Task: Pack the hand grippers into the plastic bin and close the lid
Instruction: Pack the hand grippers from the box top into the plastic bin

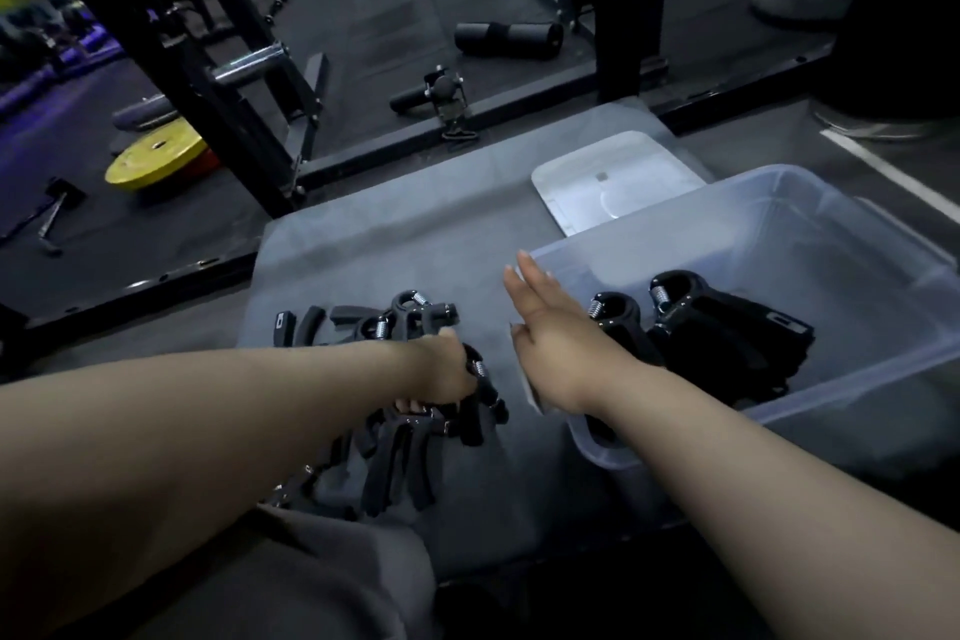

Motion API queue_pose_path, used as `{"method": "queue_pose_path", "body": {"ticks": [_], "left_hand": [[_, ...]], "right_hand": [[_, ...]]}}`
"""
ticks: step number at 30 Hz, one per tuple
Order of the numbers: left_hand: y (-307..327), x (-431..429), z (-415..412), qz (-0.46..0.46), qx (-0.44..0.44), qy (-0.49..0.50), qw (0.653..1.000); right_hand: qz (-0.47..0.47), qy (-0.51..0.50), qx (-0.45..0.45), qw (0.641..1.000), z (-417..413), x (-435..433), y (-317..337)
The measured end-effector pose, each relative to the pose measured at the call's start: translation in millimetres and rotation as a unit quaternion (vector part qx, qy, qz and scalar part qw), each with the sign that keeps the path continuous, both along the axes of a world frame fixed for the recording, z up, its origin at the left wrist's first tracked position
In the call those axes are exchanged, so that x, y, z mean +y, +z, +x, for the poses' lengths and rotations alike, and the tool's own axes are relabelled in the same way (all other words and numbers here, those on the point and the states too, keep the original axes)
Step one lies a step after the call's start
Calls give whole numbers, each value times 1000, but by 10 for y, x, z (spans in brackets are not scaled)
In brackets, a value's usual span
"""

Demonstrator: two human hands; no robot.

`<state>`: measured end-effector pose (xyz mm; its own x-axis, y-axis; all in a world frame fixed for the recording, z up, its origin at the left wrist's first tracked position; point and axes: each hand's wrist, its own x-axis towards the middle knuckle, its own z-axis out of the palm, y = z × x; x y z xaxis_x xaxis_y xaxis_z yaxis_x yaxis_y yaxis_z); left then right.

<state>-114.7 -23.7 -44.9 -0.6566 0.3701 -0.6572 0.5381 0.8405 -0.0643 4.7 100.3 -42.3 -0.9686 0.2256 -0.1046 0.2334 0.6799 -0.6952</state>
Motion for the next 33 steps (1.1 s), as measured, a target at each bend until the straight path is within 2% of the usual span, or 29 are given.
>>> {"method": "queue_pose_path", "body": {"ticks": [2,4,7,11,15,19,21,25,29,31,33], "left_hand": [[63,69,-44,61,-49,86,993],[107,90,-92,78,-67,115,988],[215,51,-104,123,-60,155,978],[453,7,-117,276,-22,229,933],[720,33,34,437,45,174,882],[755,138,148,520,78,93,846],[725,224,205,532,57,46,844],[675,395,400,511,70,-89,852],[729,562,629,495,22,-195,847],[801,615,745,498,14,-189,846],[843,678,769,524,64,-144,837]], "right_hand": [[-10,-1,0,1000,5,0,5],[-21,-1,2,1000,11,4,7],[-41,-3,10,999,21,16,-7],[-65,-1,27,998,30,18,-38],[-103,-3,43,994,22,29,-69],[-168,-21,72,983,-17,50,-94],[-289,-71,96,950,-29,110,-31],[-501,-166,138,838,10,293,153],[-589,-209,152,766,157,411,321],[-611,-251,161,733,236,484,372],[-597,-281,179,729,307,584,346]]}}
